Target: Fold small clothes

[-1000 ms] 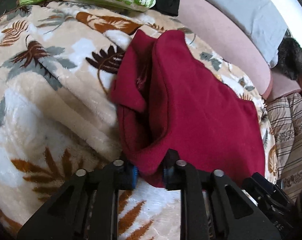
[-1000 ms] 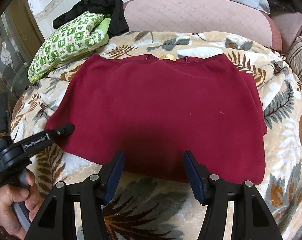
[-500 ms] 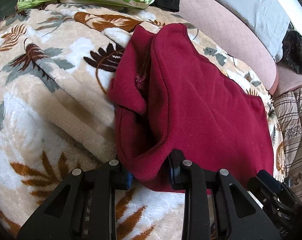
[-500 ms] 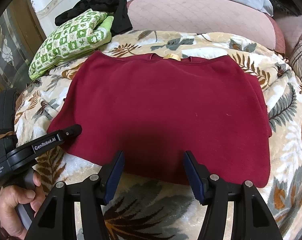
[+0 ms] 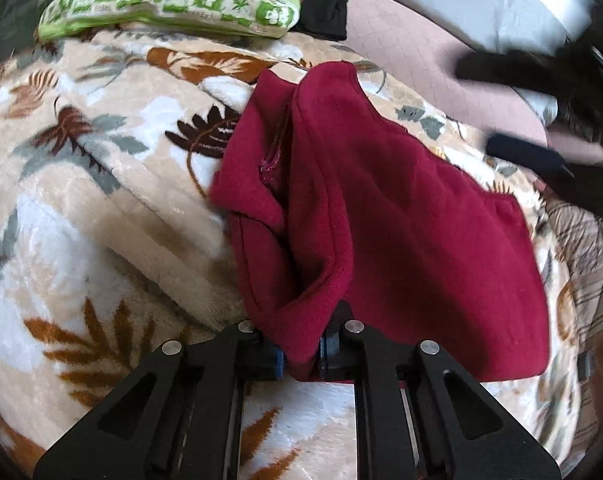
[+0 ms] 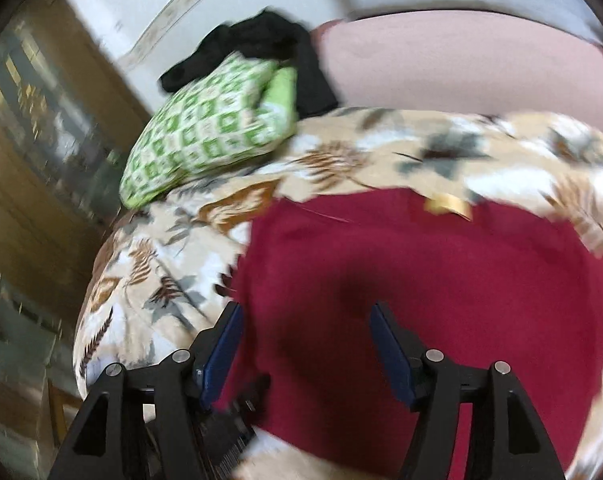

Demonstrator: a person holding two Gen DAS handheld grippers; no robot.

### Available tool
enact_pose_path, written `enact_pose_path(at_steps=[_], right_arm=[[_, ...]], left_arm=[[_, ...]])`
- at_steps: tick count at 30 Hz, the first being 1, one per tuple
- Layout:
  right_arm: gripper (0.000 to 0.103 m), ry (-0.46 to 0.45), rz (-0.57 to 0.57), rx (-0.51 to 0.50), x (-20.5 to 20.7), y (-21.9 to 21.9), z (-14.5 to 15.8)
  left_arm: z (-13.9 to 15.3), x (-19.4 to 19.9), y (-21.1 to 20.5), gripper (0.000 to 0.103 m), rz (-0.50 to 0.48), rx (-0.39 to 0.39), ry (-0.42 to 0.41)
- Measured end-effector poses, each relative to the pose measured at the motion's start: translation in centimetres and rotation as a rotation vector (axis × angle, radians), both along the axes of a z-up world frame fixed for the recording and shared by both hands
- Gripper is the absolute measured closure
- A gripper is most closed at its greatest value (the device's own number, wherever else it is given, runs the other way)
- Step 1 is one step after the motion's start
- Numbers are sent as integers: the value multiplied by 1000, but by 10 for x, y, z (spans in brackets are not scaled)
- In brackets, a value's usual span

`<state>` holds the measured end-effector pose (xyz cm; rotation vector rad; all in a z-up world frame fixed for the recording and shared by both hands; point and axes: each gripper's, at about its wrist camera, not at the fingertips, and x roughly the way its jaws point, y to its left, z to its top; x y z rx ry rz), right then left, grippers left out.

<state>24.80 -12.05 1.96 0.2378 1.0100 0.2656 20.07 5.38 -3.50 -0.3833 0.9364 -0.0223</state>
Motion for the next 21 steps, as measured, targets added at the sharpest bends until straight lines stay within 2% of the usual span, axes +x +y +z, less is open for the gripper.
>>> enact_pose_path(at_steps=[3, 7, 8, 9, 11, 13, 15, 17, 21], right_arm=[[40, 77, 62, 4, 40, 27, -12], [40, 198, 84, 52, 82, 56, -36], [40, 213, 81, 32, 88, 60, -41], [40, 239, 54, -42, 98, 68, -48], [40, 300, 4, -130, 109, 75, -61], [40, 346, 1, -164, 119, 82, -73], [39, 345, 20, -207, 126, 93, -76], [34, 349, 41, -245, 135, 103, -79], [30, 412, 46, -358, 151, 113, -95]], left_arm=[[-9, 2, 19, 93, 52, -161, 52], [-24, 6, 43, 91, 113, -376, 124], [-26, 6, 45, 90, 121, -407, 133], [-28, 6, 48, 90, 129, -436, 142], [-31, 6, 51, 89, 141, -478, 156], [-32, 5, 53, 89, 152, -506, 164], [-35, 5, 56, 87, 166, -539, 175], [-36, 4, 59, 87, 176, -564, 182], [-37, 4, 61, 86, 178, -572, 192]])
